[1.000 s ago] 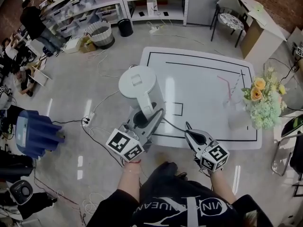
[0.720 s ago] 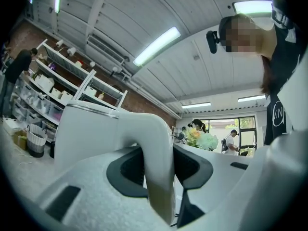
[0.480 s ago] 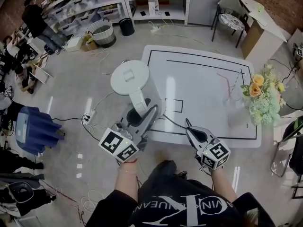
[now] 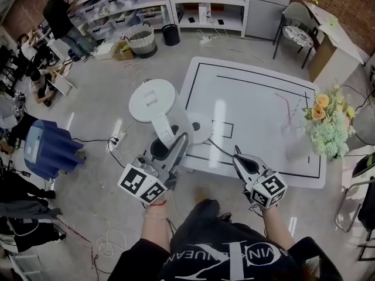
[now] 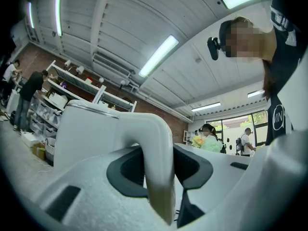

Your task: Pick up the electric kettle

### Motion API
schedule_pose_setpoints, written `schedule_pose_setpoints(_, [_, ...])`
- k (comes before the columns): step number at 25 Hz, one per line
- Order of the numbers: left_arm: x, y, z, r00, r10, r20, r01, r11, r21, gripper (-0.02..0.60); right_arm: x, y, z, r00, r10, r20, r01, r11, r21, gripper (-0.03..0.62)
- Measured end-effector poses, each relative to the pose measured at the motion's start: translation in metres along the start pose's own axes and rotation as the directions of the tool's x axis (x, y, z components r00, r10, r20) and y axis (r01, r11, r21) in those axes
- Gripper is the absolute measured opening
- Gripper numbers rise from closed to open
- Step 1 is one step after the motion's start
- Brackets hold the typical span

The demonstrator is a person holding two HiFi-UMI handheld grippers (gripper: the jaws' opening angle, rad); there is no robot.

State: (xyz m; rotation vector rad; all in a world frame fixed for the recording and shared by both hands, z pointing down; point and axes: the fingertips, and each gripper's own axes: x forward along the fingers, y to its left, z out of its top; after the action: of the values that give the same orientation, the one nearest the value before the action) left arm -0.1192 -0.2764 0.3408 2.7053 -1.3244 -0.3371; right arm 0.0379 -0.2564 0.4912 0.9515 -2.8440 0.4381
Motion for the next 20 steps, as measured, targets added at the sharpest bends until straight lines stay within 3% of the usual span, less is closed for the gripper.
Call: schedule_pose_setpoints(20, [-0.077, -0.006, 0.012, 0.985, 0.164, 0.048, -0.165, 0.986, 0.018, 0.134, 0.002, 0.020, 0.026, 0.996, 0.071, 0.057, -0.068, 0.996, -0.052, -0.002])
